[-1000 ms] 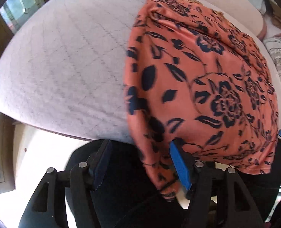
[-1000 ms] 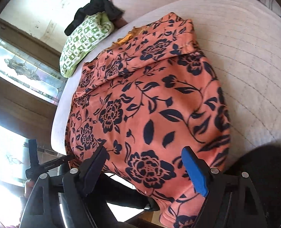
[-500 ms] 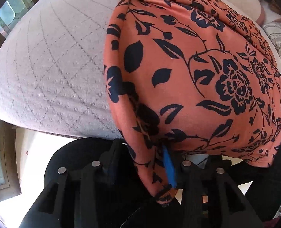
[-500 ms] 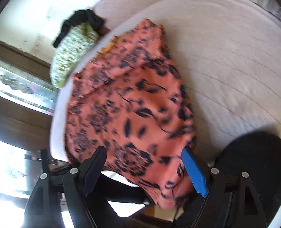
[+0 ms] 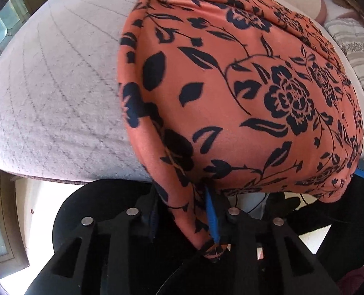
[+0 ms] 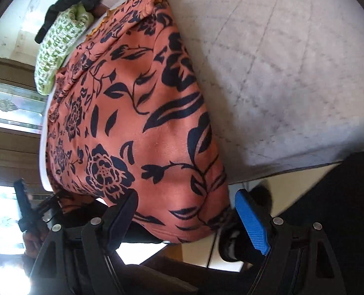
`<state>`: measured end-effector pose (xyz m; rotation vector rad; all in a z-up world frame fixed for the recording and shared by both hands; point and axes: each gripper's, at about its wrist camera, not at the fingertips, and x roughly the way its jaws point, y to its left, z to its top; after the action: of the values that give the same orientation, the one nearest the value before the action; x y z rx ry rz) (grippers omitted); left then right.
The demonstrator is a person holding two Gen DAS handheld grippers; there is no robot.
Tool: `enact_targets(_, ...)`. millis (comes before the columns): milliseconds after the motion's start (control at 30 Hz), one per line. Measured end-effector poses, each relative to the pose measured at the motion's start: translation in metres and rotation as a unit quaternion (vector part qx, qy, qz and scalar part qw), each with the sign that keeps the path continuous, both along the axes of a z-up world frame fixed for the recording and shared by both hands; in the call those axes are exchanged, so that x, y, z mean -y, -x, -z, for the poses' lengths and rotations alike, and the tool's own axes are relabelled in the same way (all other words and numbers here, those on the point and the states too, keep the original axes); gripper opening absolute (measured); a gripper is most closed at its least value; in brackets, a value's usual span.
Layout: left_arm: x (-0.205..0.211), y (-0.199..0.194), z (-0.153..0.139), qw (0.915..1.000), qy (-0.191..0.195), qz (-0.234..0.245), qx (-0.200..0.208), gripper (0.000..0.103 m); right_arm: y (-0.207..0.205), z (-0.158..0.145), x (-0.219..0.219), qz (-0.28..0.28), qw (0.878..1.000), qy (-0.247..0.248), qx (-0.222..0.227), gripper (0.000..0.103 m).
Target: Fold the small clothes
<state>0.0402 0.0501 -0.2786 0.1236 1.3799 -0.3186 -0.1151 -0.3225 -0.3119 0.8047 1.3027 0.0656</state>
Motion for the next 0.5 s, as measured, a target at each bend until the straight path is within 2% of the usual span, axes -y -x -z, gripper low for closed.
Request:
enact_targets(67,0.007,0.0,0.005,0.9999,-0.006,0.012,-0.003,0.047,-0.004,0.009,-0.007,-0.011,1.0,-0.009,-0.002,0.084)
enact_targets(100,0.01,0.001,0.007,0.9998,-0.009,0.016,-0.002,0.049,-0.004,0.013,-0.009,-0.009,1.0,-0.007,-0.001,0.084)
enact_targets(167,0.013,0.002,0.009,0.9998,-0.011,0.014,0.001,0.049,-0.004,0.015,-0.013,-0.009,1.0,-0.012,0.005,0.078)
enact_targets(200,0.012,0.003,0.009,0.9999,-0.007,0.011,0.001,0.048,-0.005,0.015,-0.014,-0.013,1.0,-0.015,0.007,0.062)
enact_targets(233,0.011,0.003,0.009,1.0,-0.004,0.008,0.001,0.044,-0.004,0.013,-0.016,-0.025,1.0,-0.013,0.006,0.043)
enact_targets(267,0.008,0.002,0.009,1.0,0.001,0.005,0.002,0.04,-0.004,0.012,-0.019,-0.033,0.999,-0.007,0.004,0.035)
enact_targets(333,0.003,0.002,0.009,1.0,0.006,-0.003,0.002,0.023,-0.001,0.002,-0.024,-0.053,0.999,0.007,0.007,0.01)
enact_targets(400,-0.002,0.002,0.007,0.9998,0.017,-0.01,-0.001,0.013,0.003,-0.015,-0.028,-0.064,0.998,0.011,0.028,0.006)
enact_targets(500,-0.006,0.002,0.003,0.9993,0.035,-0.01,-0.005,0.009,0.004,-0.041,-0.029,-0.064,0.995,-0.004,0.074,0.005)
